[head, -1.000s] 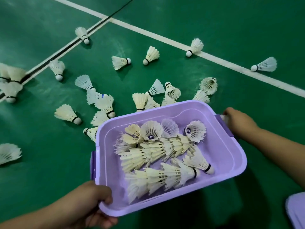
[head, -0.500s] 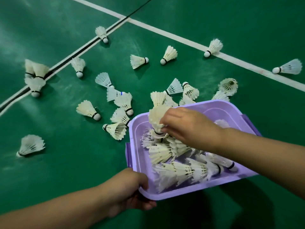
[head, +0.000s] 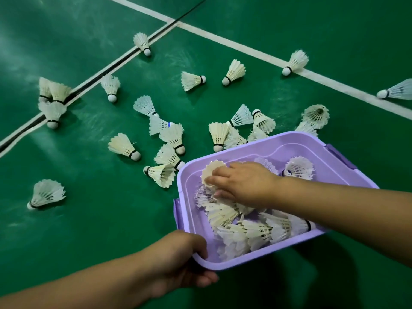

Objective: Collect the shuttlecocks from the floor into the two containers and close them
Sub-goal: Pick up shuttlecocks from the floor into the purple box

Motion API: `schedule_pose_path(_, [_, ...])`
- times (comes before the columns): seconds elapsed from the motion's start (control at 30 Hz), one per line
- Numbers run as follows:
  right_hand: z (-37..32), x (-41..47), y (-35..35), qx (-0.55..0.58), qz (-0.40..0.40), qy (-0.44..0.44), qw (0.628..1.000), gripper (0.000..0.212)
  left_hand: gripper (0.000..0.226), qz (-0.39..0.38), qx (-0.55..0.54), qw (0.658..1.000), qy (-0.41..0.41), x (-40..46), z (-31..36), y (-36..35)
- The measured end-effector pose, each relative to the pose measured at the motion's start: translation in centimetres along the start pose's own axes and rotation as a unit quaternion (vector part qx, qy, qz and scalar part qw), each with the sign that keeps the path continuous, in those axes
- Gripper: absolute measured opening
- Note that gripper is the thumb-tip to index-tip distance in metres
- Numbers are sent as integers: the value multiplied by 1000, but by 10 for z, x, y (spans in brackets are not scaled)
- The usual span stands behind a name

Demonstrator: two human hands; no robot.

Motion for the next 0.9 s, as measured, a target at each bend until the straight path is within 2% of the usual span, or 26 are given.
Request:
schedule_pose_path(0.03, [9,-5,10,27,9,-31,999,47,12,-2,1,1000,-3,-1,-1,2])
schedule_pose_path(0.07, [21,-14,27,66,51,-71,994,48,19,-3,2,1000,-7,-1,-3,4])
schedule_pose_path(0.13, [59,-36,59,129,195,-158,959,43,23,0,6,1000,-10,-5,-6,9])
schedule_pose_path(0.17, [84,-46,65,136,249,-206,937,38,16,3,8,1000,-8,-9,-8,10])
schedule_pose_path(0.2, [108,-52,62,127,258,-257,923,33,10,2,9,1000,-8,-13,-10,10])
schedule_pose_path(0.23, [131,-51,50,127,223,-307,916,28,13,2,11,1000,-5,-16,-12,13])
schedule_pose_path(0.3, [160,-40,13,186,101,-365,907,27,17,-3,11,1000,-8,-21,-16,17])
schedule_pose_path(0.37, [161,-22,-12,229,11,-356,906,43,19,4,13,1000,-4,-23,-22,21])
schedule_pose_path(0.4, [157,-10,-17,215,-6,-331,919,52,20,4,19,1000,-6,-23,-24,23])
schedule_pose_path(0.5, [140,27,-17,83,-22,-248,965,64,22,14,32,999,-11,-23,-28,28])
schedule_pose_path(0.57, [134,46,-14,42,-23,-237,970,61,21,32,35,999,-11,-22,-30,34])
schedule_pose_path(0.73, [126,56,-26,25,-46,-250,967,35,17,64,51,997,-7,-17,-42,53])
schedule_pose_path(0.8, [124,47,-21,66,-12,-245,967,32,17,64,53,996,-5,-16,-44,58])
schedule_pose_path(0.9, [112,21,22,122,195,-202,952,23,17,68,50,996,-4,-14,-46,64])
Point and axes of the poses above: each hand's wrist, its own x-axis towards the middle knuckle, its own y-axis out of the back of the hand, z = x × y, the point moved 7 cm from there along x, towards the middle knuckle, and after that the axes turned 6 degrees about y, right-handed, at the moved point
